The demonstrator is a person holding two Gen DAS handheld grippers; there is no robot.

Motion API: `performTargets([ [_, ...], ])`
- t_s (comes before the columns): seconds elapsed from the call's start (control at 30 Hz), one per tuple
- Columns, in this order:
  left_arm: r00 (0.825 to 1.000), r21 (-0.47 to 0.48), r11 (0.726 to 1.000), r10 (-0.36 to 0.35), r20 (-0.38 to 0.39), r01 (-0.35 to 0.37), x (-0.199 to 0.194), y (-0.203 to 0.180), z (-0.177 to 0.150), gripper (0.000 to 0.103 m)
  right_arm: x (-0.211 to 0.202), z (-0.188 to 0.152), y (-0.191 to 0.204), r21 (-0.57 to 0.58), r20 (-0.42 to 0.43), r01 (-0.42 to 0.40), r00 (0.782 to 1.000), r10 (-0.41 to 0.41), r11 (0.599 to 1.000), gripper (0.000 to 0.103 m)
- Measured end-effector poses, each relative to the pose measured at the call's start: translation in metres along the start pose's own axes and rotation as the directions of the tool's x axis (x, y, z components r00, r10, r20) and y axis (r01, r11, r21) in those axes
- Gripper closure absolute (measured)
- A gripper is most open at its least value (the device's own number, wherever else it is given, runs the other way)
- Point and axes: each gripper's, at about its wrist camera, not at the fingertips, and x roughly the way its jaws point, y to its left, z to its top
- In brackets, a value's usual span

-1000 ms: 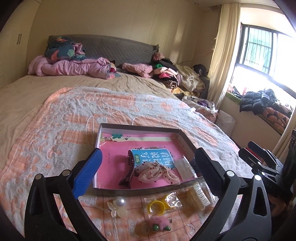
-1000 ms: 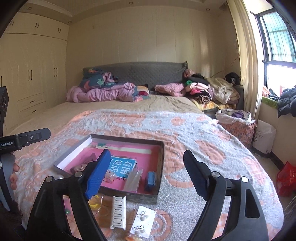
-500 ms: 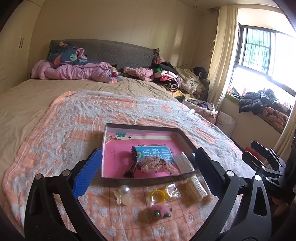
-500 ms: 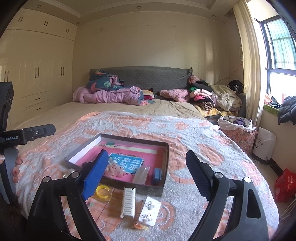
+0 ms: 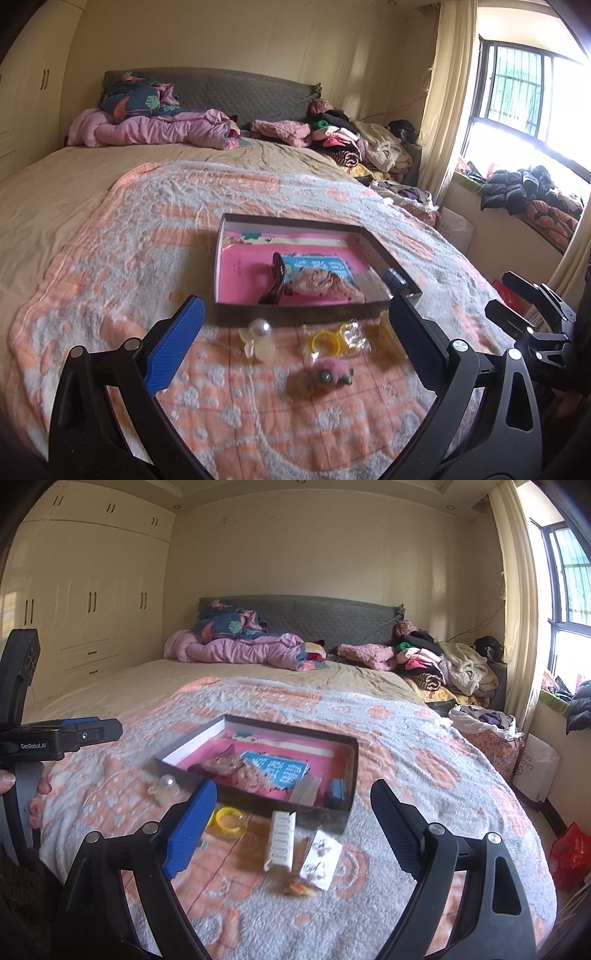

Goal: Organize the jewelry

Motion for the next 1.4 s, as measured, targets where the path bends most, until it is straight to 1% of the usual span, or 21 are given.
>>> performTargets([
  [0.2,1.000,0.007,1.000,0.009,-0.026,-0.008,-0.003,0.000,-0.013,0.011,-0.001,-0.007,0.008,-0.016,-0.016,-0.024,1.000,0.023,1.000,0.021],
  [0.43,0.999,0.019,1.000,0.004,-0.054,-0.003,-0.001,-0.004,-0.024,0.011,0.000,-0.018,0.011,-0.012,-0.045,-0.037,0.998,0.036,0.999,0.027],
  [0.63,0.996,0.034,0.999,-0.011,-0.083,0.014,0.005,-0.013,-0.033,0.011,0.005,-0.030,0.005,0.016,-0.081,-0.013,0.997,0.014,1.000,0.032],
  [1.03,0.990,0.073,0.996,-0.050,-0.128,0.060,0.025,-0.034,-0.047,0.011,0.014,-0.047,-0.016,0.069,-0.129,0.037,0.991,-0.028,0.997,0.034],
  [1.23,0.984,0.095,0.992,-0.072,-0.164,0.089,0.044,-0.043,-0.055,0.011,0.029,-0.056,-0.030,0.119,-0.182,0.056,0.983,-0.034,0.991,0.037],
  [1.4,0.981,0.116,0.989,-0.068,-0.181,0.090,0.061,-0.048,-0.061,0.011,0.046,-0.063,-0.043,0.166,-0.230,0.066,0.973,-0.027,0.984,0.041],
])
